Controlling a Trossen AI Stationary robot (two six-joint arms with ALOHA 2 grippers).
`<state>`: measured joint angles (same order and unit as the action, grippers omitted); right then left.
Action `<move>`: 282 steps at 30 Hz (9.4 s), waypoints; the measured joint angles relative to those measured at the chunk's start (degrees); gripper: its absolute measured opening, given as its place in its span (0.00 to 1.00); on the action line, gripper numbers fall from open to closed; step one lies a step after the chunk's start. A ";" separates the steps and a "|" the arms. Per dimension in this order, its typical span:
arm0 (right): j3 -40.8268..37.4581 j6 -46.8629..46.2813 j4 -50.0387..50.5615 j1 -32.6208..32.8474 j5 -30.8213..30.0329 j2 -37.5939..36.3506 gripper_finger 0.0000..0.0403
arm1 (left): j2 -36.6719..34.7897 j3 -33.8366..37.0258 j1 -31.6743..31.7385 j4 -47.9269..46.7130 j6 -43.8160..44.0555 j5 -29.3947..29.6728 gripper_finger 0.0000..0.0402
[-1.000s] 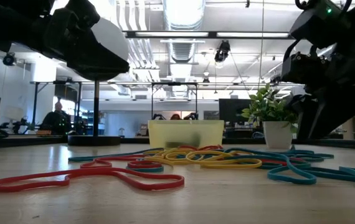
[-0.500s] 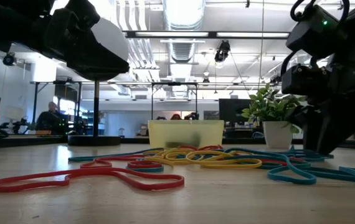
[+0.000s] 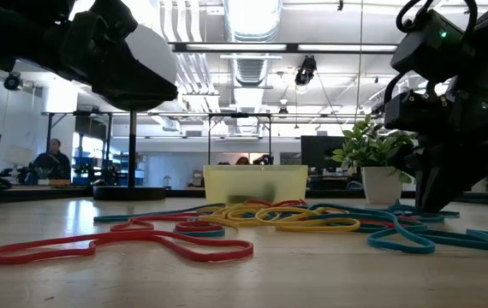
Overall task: Pick and place rubber bands into bin
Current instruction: Put the blue rubber band into the yellow bin
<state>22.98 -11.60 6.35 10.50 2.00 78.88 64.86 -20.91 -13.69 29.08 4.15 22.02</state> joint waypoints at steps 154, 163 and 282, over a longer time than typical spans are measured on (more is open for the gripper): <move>13.99 11.97 -6.38 -3.13 15.89 4.82 0.26 | -0.02 0.85 0.02 1.92 1.45 -0.02 0.29; 15.29 6.27 -10.14 2.72 15.89 12.70 0.23 | 0.00 0.88 0.02 1.95 1.45 -0.02 0.29; 22.19 -17.62 -7.20 9.88 -2.84 19.49 0.37 | 0.00 1.57 0.01 1.95 1.56 -0.04 0.29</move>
<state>45.17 -29.21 -0.85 20.39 -0.84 98.37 64.86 -19.33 -13.69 31.03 5.72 21.98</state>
